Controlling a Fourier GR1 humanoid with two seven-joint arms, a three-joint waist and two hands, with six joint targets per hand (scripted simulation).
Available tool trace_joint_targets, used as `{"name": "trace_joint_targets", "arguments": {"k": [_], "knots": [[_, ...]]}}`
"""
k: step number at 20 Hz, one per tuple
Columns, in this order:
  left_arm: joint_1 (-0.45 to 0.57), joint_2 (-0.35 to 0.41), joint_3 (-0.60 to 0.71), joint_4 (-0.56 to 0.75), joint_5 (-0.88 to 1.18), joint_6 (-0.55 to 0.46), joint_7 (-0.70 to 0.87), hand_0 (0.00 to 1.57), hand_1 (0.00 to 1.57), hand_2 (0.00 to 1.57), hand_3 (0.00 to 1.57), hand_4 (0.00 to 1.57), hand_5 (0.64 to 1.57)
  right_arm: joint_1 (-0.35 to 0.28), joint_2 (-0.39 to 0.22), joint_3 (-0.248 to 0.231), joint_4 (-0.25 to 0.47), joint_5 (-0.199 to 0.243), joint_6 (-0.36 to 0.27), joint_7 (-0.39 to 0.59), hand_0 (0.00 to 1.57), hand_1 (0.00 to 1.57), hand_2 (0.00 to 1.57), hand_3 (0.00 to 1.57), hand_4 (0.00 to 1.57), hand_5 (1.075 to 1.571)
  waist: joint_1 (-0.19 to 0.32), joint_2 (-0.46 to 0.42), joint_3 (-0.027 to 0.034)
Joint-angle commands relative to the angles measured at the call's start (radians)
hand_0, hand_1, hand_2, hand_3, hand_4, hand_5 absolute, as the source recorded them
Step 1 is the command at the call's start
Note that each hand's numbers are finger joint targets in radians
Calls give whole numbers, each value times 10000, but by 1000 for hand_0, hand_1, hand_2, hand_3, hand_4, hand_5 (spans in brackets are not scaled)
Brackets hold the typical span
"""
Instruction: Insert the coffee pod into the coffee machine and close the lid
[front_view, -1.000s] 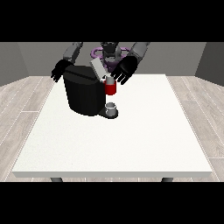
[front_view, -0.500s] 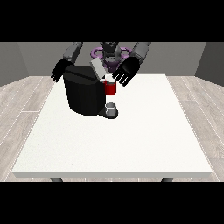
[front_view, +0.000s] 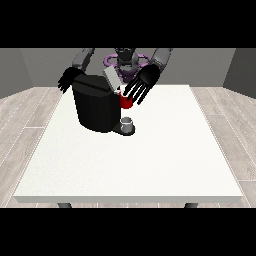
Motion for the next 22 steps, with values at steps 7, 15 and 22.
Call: {"name": "trace_joint_targets", "arguments": {"k": [7,15,22], "knots": [[361,-209,-40,-273,-82,-365,0,0,0,0,0,0,1571,390,-37,-238,405,-307,181,-336,0,0,0,0,427,1571,517,-699,-10],[1618,-1129,280,-488,442,-262,169,0,0,0,0,0,1571,1664,5,-220,252,-433,321,-446,0,0,0,0,398,1571,901,-2145,-13],[2680,-2223,2702,-243,3229,-196,-298,0,0,0,0,261,1571,2086,-422,-13,-295,-264,710,-399,0,0,0,0,357,1571,1538,-3303,-41]]}}
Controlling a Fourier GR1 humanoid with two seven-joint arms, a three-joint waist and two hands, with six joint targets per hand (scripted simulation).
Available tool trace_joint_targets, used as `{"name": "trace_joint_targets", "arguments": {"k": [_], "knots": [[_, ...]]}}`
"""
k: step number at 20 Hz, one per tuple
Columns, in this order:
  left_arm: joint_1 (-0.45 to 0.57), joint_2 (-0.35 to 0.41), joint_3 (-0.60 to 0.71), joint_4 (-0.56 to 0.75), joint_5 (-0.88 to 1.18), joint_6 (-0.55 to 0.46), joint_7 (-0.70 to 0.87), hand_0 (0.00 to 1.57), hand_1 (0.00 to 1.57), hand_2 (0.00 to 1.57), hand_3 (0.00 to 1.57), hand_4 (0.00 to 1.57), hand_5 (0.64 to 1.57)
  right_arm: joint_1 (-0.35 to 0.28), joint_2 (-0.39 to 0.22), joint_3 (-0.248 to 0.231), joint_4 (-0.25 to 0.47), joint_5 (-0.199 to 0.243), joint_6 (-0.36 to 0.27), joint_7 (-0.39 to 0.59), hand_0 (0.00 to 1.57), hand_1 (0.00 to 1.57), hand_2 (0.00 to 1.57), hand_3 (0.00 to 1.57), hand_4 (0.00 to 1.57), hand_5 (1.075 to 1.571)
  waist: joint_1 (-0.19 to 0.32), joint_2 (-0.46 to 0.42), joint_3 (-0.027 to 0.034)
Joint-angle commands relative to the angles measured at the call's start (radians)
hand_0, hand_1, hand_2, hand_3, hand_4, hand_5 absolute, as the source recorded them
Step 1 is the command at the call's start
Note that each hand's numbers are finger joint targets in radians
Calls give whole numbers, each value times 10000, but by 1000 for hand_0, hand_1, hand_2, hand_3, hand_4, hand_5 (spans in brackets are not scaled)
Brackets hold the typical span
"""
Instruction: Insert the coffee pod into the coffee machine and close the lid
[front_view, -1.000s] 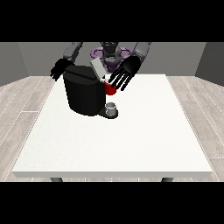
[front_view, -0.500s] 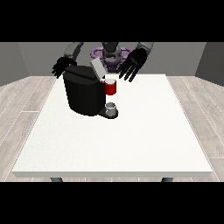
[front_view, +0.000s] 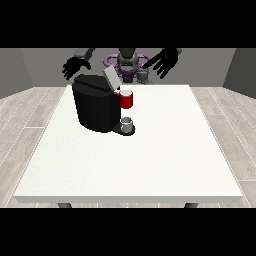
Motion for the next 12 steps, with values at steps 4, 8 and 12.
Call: {"name": "trace_joint_targets", "arguments": {"k": [4,8,12], "knots": [[1876,-1291,1056,-7,1681,-350,-477,0,0,0,0,0,1571,532,-691,-17,-428,-419,997,646,0,0,0,0,370,1571,1121,-2014,4],[2705,-1787,1167,-196,2093,-395,-700,0,0,0,0,191,1571,-9,-1029,121,-909,-176,950,1436,0,0,0,0,0,1571,1602,-2427,4],[3332,-1827,1328,-556,2550,-548,-870,0,0,0,0,90,1571,-285,-980,229,-1405,-461,1270,1644,0,0,0,0,0,1571,1749,-2266,8]]}}
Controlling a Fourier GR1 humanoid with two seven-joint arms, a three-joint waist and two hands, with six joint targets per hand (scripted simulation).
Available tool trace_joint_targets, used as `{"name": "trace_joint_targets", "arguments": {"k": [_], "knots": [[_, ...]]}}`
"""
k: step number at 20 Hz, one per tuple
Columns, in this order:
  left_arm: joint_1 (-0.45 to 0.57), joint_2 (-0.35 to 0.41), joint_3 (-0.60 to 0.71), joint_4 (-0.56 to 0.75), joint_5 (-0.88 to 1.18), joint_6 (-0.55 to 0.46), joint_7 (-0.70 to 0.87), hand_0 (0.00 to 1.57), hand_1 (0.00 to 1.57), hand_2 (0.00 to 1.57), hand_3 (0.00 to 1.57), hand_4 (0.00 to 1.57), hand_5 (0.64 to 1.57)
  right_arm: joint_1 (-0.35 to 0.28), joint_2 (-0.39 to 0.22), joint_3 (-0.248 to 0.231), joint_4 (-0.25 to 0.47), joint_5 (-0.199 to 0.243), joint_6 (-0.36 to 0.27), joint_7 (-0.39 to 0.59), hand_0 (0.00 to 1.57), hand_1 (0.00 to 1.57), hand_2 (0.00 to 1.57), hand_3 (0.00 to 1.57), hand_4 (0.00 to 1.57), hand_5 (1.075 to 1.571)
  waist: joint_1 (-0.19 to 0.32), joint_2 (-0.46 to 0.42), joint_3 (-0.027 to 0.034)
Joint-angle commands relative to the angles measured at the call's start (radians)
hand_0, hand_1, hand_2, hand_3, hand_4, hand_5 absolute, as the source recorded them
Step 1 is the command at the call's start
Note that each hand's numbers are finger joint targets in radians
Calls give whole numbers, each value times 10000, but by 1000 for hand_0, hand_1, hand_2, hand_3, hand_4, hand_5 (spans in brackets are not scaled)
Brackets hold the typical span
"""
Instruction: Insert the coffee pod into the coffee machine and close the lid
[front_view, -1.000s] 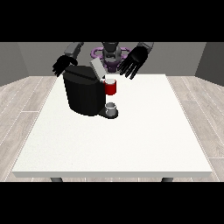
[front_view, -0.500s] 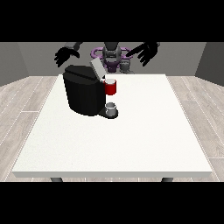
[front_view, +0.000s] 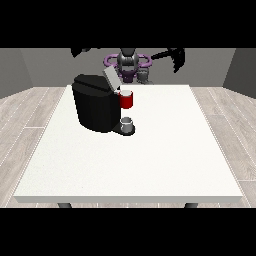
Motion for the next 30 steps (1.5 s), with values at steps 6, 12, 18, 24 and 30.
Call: {"name": "trace_joint_targets", "arguments": {"k": [6,12,18,24,30], "knots": [[914,-998,-120,-1171,1049,-566,114,0,0,0,0,0,1571,-923,-241,170,271,363,226,140,0,0,0,0,0,1571,1359,252,11],[1832,-855,-242,-2391,1882,-917,752,0,0,0,0,0,1571,-1204,39,490,497,764,119,152,0,0,0,0,0,1571,1535,373,10],[2879,-1207,-1016,-4096,2221,-681,901,0,0,0,0,112,1571,-1982,-475,-351,1385,151,795,265,0,0,0,0,0,1571,1735,783,11],[3494,-1247,-1716,-5148,3030,-76,1584,0,0,0,0,0,1571,-2422,-879,-936,2634,-226,1353,-82,0,0,0,0,0,1571,1874,1308,13],[3663,-510,-1308,-6149,3309,-258,2012,0,0,0,0,0,1571,-3096,-204,-383,3064,371,944,-654,0,0,0,0,0,1571,1377,2081,9]]}}
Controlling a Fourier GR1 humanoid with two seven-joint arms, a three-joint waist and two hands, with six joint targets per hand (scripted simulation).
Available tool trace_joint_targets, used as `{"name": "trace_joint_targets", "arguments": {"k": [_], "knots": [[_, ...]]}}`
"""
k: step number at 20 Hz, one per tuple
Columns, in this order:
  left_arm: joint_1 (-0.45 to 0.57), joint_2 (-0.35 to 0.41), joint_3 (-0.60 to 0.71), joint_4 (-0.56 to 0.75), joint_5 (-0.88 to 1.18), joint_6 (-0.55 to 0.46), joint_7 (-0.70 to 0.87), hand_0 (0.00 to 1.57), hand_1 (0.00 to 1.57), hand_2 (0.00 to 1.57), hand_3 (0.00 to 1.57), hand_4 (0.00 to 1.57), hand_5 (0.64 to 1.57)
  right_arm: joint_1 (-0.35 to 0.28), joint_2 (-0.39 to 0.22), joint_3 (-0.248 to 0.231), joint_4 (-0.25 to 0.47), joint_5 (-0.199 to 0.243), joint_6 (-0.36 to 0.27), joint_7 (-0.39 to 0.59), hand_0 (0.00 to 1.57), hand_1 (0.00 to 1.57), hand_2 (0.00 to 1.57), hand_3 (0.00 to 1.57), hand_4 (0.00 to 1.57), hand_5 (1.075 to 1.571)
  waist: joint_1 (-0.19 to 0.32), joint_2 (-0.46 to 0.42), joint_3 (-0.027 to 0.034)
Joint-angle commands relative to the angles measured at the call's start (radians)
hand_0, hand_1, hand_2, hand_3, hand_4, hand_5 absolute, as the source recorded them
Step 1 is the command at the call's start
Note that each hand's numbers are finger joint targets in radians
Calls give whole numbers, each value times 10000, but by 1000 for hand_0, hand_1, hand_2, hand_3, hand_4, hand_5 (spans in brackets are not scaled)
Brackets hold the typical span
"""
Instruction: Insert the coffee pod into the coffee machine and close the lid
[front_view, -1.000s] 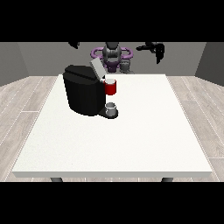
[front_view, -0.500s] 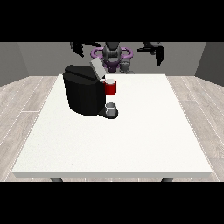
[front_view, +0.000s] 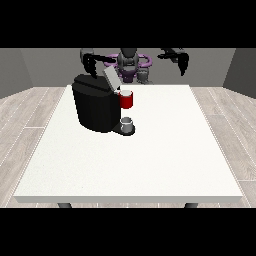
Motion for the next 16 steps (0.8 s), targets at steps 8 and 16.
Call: {"name": "trace_joint_targets", "arguments": {"k": [8,16], "knots": [[613,425,-211,-1016,39,324,-431,0,0,0,0,0,1571,-1464,80,247,968,593,13,-399,0,0,0,0,0,1571,-367,1054,-4],[948,509,-79,-1186,442,580,-115,0,0,0,0,0,1571,-1809,244,384,1405,720,216,-222,0,0,0,0,0,1571,-549,1021,-4]]}}
